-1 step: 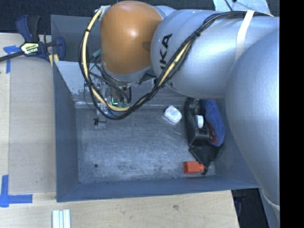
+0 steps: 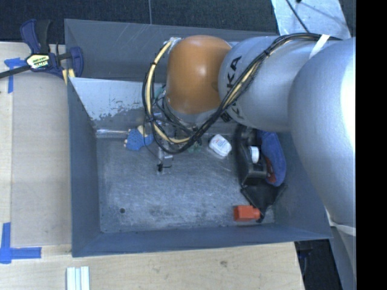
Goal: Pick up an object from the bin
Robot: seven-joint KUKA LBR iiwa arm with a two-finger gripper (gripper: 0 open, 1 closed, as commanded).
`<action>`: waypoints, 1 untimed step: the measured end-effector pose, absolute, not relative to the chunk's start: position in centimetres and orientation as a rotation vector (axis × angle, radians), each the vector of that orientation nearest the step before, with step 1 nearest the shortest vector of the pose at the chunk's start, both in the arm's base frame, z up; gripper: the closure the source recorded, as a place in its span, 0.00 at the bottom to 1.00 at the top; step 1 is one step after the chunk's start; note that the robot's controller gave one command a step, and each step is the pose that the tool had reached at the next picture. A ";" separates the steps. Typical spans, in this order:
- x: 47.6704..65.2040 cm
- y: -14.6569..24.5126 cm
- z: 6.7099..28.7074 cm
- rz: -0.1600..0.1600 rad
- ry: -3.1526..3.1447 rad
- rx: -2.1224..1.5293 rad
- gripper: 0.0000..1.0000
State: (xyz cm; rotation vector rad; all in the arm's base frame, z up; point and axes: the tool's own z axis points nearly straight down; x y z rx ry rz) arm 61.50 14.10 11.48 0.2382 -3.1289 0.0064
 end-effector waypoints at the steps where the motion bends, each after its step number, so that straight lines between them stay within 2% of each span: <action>1: 63.0 15.6 7.4 -0.004 -3.154 0.005 0.00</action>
Offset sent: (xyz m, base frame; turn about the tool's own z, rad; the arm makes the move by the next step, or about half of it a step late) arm 0.0107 0.0160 -0.0448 0.1487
